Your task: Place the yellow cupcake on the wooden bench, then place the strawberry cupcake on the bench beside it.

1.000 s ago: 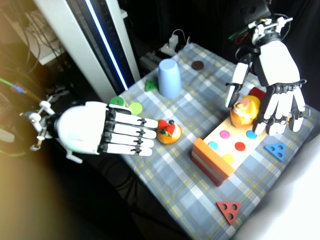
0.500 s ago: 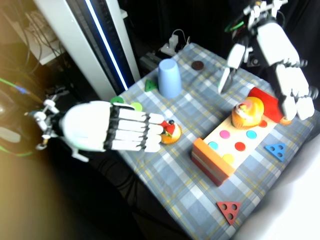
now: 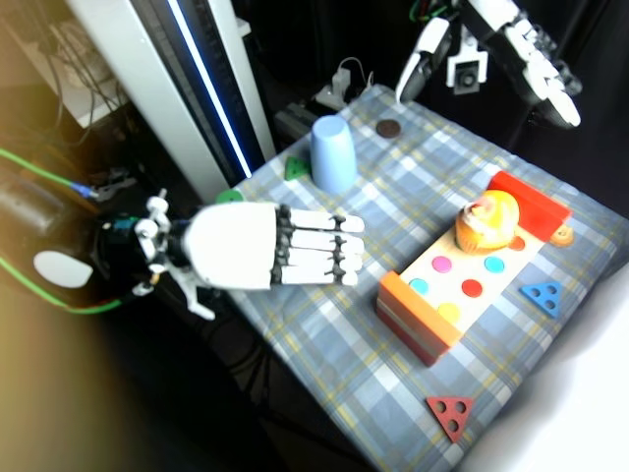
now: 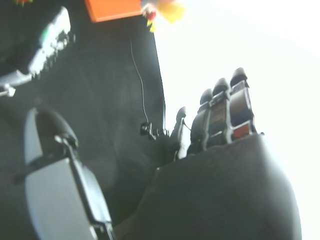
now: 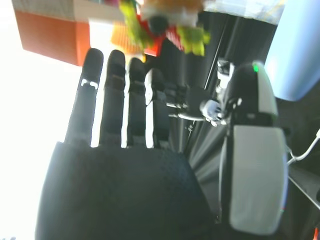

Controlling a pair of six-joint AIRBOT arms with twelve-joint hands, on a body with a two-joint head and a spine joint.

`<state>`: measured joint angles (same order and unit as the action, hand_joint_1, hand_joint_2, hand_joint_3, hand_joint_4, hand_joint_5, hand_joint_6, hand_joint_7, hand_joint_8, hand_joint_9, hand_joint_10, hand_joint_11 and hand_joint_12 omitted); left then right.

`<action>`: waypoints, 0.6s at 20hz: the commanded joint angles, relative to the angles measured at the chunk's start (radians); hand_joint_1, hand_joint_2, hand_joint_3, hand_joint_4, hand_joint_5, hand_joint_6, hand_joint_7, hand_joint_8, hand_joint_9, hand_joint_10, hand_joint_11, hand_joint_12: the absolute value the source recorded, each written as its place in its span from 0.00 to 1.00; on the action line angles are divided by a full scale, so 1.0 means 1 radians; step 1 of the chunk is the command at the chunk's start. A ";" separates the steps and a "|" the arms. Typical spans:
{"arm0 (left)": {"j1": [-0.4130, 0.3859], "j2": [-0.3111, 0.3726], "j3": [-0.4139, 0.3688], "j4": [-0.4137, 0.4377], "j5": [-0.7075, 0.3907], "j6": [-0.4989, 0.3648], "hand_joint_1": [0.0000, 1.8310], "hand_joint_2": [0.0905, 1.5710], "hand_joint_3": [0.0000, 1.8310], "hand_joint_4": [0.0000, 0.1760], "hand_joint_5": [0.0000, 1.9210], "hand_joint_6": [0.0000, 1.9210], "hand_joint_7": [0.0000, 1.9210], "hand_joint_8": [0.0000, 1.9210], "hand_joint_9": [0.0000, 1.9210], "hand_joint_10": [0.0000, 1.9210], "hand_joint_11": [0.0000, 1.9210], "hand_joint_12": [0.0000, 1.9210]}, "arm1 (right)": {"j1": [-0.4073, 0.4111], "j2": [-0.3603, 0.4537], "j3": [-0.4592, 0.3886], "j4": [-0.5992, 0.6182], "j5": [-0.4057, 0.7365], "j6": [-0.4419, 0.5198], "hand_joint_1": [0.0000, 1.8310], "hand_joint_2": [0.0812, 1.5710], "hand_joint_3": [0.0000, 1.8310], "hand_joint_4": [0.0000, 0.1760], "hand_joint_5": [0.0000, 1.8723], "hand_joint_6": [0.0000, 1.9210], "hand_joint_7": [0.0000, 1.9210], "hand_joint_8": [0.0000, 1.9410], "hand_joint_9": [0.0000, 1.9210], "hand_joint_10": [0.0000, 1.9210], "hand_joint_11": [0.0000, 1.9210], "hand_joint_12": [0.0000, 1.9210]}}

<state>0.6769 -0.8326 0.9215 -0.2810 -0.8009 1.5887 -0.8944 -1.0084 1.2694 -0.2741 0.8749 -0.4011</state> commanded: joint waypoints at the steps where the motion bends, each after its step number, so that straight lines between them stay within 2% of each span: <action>1: -0.006 0.006 0.001 0.007 -0.148 -0.013 0.53 0.43 0.00 1.00 0.00 0.00 0.00 0.00 0.00 0.00 0.00 0.00 | 0.017 -0.007 0.005 0.030 0.085 0.004 0.51 0.62 0.00 0.47 0.21 0.00 0.28 0.00 0.28 0.00 0.03 0.55; 2: -0.003 0.006 0.002 -0.003 -0.143 -0.014 0.52 0.43 0.00 1.00 0.00 0.00 0.00 0.00 0.00 0.00 0.00 0.00 | 0.021 -0.016 0.014 0.030 0.074 0.009 0.53 0.61 0.00 0.37 0.22 0.00 0.29 0.00 0.29 0.01 0.04 0.57; 3: -0.001 0.006 0.004 -0.012 -0.138 -0.014 0.49 0.44 0.00 1.00 0.00 0.00 0.00 0.00 0.00 0.00 0.00 0.00 | 0.024 -0.022 0.020 0.030 0.070 0.014 0.50 0.62 0.00 0.44 0.23 0.00 0.29 0.00 0.28 0.00 0.02 0.61; 5: 0.010 0.006 0.006 -0.031 -0.136 -0.014 0.42 0.46 0.00 1.00 0.00 0.00 0.00 0.00 0.00 0.00 0.00 0.00 | 0.040 -0.037 0.034 0.022 0.053 0.019 0.46 0.63 0.00 0.44 0.24 0.00 0.28 0.00 0.27 0.00 0.02 0.58; 7: 0.019 0.005 0.006 -0.041 -0.142 -0.015 0.41 0.46 0.01 1.00 0.00 0.00 0.00 0.00 0.00 0.00 0.00 0.00 | 0.053 -0.047 0.042 0.014 0.035 0.019 0.47 0.62 0.00 0.47 0.25 0.00 0.28 0.00 0.25 0.00 0.01 0.55; 8: 0.022 0.005 0.006 -0.045 -0.142 -0.016 0.40 0.46 0.00 1.00 0.00 0.00 0.00 0.00 0.00 0.00 0.00 0.00 | 0.059 -0.053 0.048 0.009 0.022 0.019 0.49 0.62 0.00 0.43 0.25 0.00 0.27 0.00 0.25 0.00 0.00 0.56; 10: 0.025 0.004 0.007 -0.050 -0.140 -0.016 0.39 0.47 0.01 1.00 0.00 0.00 0.00 0.00 0.00 0.00 0.00 0.00 | 0.069 -0.065 0.057 0.002 0.004 0.019 0.54 0.62 0.00 0.14 0.28 0.00 0.34 0.01 0.34 0.02 0.06 0.64; 11: 0.026 0.004 0.007 -0.053 -0.140 -0.016 0.38 0.47 0.01 1.00 0.00 0.00 0.00 0.00 0.00 0.00 0.00 0.00 | 0.075 -0.071 0.064 -0.002 -0.009 0.019 0.54 0.62 0.00 0.23 0.28 0.00 0.35 0.01 0.34 0.02 0.04 0.64; 12: 0.027 0.004 0.007 -0.055 -0.140 -0.016 0.38 0.47 0.01 1.00 0.00 0.00 0.00 0.00 0.00 0.00 0.00 0.00 | 0.078 -0.076 0.069 -0.003 -0.019 0.019 0.55 0.63 0.00 0.09 0.32 0.01 0.39 0.01 0.36 0.02 0.04 0.57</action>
<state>0.7136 -0.8310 0.9245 -0.3450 -0.8219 1.5803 -0.8318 -1.0855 1.3376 -0.3088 0.7567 -0.3882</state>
